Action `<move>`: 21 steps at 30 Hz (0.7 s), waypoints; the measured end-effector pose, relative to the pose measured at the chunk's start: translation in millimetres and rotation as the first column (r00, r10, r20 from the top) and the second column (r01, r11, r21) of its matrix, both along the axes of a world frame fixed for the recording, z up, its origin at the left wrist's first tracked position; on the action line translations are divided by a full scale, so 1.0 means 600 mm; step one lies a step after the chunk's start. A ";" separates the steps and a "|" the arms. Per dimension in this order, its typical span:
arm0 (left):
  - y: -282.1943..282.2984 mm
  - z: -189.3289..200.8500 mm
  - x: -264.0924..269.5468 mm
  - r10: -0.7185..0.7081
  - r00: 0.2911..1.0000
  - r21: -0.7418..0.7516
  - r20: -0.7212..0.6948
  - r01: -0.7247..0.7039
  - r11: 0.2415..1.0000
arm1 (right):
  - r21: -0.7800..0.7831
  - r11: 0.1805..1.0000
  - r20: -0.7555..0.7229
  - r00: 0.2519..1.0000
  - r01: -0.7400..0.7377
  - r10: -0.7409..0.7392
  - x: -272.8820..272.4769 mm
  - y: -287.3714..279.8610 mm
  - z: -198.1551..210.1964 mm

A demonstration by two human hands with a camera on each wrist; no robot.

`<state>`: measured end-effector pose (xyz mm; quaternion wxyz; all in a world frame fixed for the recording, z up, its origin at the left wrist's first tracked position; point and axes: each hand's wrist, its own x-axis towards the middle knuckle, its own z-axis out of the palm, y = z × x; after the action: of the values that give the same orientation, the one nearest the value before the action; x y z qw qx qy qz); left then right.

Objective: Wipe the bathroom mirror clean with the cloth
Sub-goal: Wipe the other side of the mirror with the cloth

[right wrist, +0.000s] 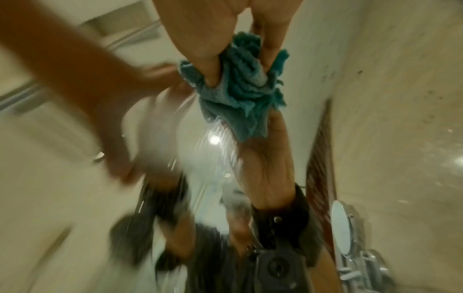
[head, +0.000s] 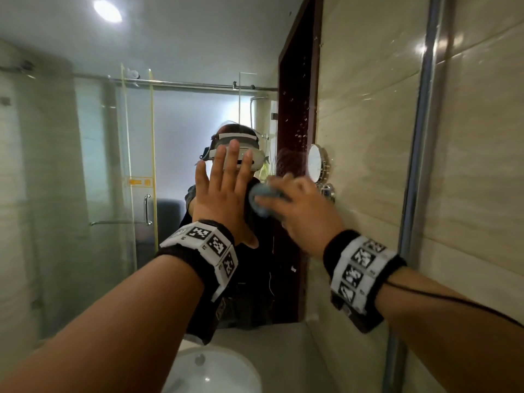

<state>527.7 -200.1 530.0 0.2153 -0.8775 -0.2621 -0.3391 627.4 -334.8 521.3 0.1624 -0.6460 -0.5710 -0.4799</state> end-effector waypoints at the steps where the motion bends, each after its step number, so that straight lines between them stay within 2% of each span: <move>1: 0.000 -0.001 0.000 0.007 1.000 -0.005 -0.007 -0.007 1.000 | 0.089 0.995 -0.073 0.997 0.036 -0.029 0.002 0.002 0.027; 3: 0.001 -0.001 0.002 0.012 1.000 -0.005 -0.007 -0.012 1.000 | 0.280 0.955 -0.212 0.977 0.096 -0.037 0.007 0.013 0.057; 4: 0.002 -0.001 0.003 0.011 1.000 -0.008 -0.008 -0.011 1.000 | 0.320 0.940 -0.233 0.972 0.120 -0.045 0.005 0.020 0.055; 7: 0.003 -0.002 0.004 0.003 1.000 0.001 0.000 -0.003 1.000 | 0.185 0.976 -0.212 0.974 0.115 -0.075 -0.003 0.027 -0.006; 9: 0.002 -0.003 0.004 -0.009 1.000 0.003 0.006 0.009 1.000 | 0.066 0.997 -0.094 0.995 0.026 -0.019 -0.002 0.017 -0.046; 11: 0.003 -0.003 0.005 0.000 1.000 0.015 0.015 0.000 1.000 | 0.006 1.000 0.041 0.999 0.019 -0.019 0.010 0.008 -0.026; 12: 0.002 -0.004 0.004 0.009 1.000 0.015 0.017 -0.009 1.000 | 0.025 0.999 0.021 0.999 0.033 -0.034 0.010 0.007 0.002; 14: 0.001 -0.004 0.004 0.009 1.000 0.001 0.024 -0.009 1.000 | 0.201 0.975 -0.119 0.991 0.089 -0.066 0.018 0.013 0.061; 15: 0.001 -0.003 0.004 0.004 1.000 -0.004 0.027 -0.004 1.000 | 0.282 0.955 -0.191 0.981 0.092 -0.038 0.024 0.019 0.073; 17: -0.001 -0.004 0.002 0.000 1.000 -0.006 0.025 0.000 1.000 | 0.350 0.935 -0.218 0.976 0.065 0.014 0.024 0.032 0.047; 18: -0.002 -0.004 0.002 -0.002 1.000 -0.002 0.028 0.002 1.000 | 0.319 0.947 -0.210 0.977 0.035 0.034 0.015 0.035 0.020; 21: -0.006 -0.006 0.000 -0.014 0.999 0.020 0.047 0.013 1.000 | 0.069 0.997 -0.233 0.971 -0.036 0.051 -0.022 0.026 -0.076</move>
<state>527.6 -203.6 526.2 0.2154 -0.8688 -0.2576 -0.3639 614.5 -319.4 475.8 0.2600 -0.6800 -0.5459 -0.4148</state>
